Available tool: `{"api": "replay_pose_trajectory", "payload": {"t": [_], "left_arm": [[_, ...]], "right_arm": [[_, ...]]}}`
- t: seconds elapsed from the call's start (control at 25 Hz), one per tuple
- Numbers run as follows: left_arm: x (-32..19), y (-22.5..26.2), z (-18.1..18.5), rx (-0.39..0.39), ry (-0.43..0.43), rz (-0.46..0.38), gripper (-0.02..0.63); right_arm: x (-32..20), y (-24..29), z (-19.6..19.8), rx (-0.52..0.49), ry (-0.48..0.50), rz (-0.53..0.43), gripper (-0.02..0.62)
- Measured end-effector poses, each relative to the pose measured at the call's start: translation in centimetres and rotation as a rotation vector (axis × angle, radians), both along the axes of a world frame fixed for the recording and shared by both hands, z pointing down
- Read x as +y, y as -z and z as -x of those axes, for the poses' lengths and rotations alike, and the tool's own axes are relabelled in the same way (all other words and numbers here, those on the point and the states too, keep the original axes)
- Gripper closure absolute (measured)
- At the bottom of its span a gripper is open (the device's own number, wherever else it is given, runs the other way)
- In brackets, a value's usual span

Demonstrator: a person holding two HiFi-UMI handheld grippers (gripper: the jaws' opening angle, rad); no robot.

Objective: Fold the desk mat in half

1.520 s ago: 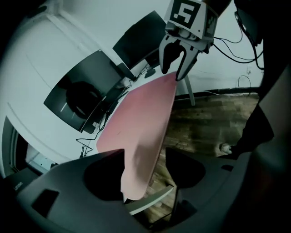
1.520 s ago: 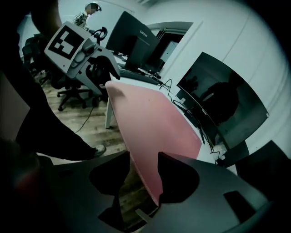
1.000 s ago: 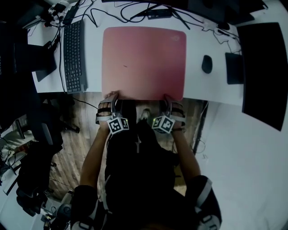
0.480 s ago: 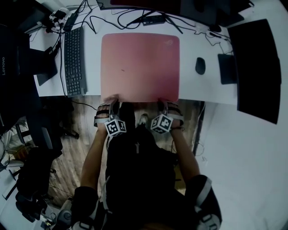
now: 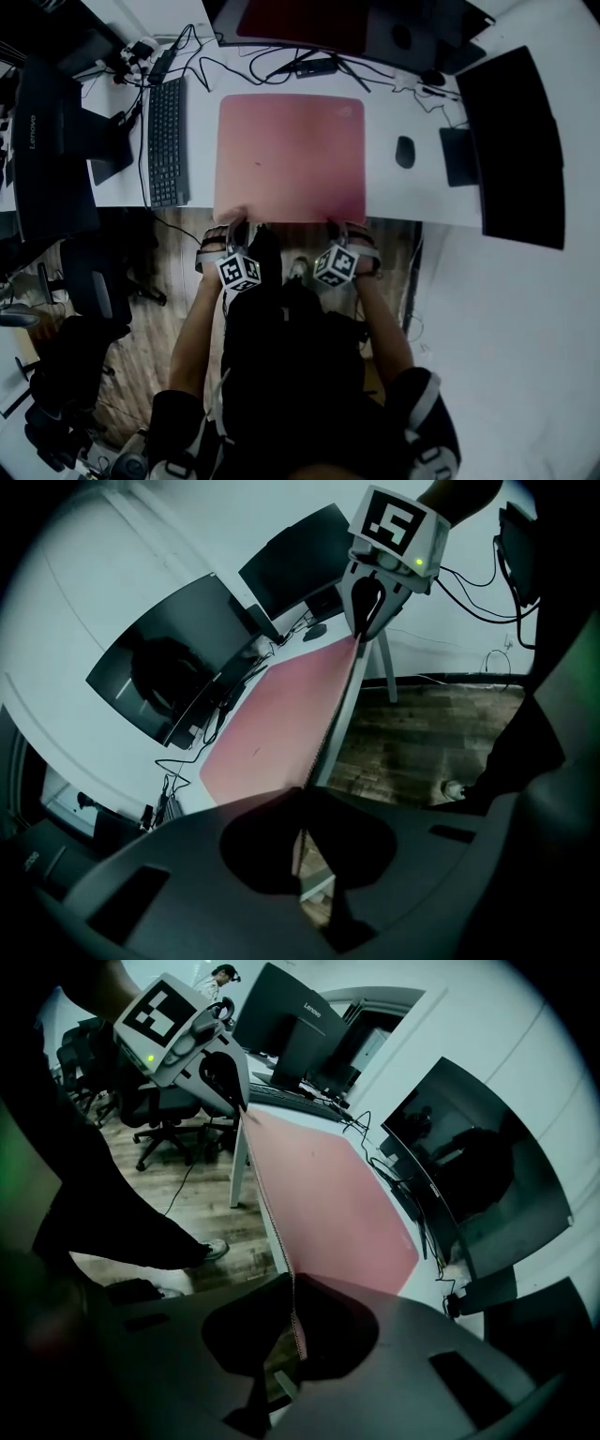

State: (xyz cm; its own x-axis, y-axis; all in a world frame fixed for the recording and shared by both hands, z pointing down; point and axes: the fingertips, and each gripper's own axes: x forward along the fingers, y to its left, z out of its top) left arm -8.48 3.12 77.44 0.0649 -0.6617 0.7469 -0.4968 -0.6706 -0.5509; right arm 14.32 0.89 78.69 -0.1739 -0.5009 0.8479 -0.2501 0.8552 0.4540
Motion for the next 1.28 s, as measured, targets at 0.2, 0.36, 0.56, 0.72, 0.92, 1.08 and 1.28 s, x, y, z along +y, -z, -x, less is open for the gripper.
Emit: {"api": "replay_pose_trajectory", "payload": {"t": [0.2, 0.36, 0.56, 0.72, 0.92, 1.08, 1.28], "left_arm": [[1.5, 2.1, -0.4, 0.032, 0.02, 0.016, 0.588], [2.9, 4.7, -0.1, 0.07, 0.044, 0.023, 0.588], [3.2, 7.7, 0.7, 0.111, 0.061, 0.03, 0.588], [1.1, 9.8, 1.4, 0.131, 0.052, 0.023, 0.588], [-3.4, 12.2, 2.4, 0.141, 0.013, 0.017, 0.588], [-7.6, 13.7, 3.2, 0.159, -0.029, 0.008, 0.588], [-13.1, 15.3, 4.3, 0.207, -0.046, -0.017, 0.587]], "right_arm": [[1.3, 2.7, -0.2, -0.009, 0.013, 0.016, 0.577], [3.1, 5.4, -0.1, -0.056, 0.011, 0.078, 0.577], [4.0, 8.6, 0.7, -0.124, 0.016, 0.141, 0.577], [2.3, 10.9, 1.4, -0.146, 0.002, 0.151, 0.577], [-2.1, 13.8, 2.3, -0.154, -0.042, 0.128, 0.577], [-6.4, 15.4, 3.1, -0.161, -0.099, 0.086, 0.577], [-11.2, 17.4, 4.1, -0.162, -0.207, 0.02, 0.577]]}}
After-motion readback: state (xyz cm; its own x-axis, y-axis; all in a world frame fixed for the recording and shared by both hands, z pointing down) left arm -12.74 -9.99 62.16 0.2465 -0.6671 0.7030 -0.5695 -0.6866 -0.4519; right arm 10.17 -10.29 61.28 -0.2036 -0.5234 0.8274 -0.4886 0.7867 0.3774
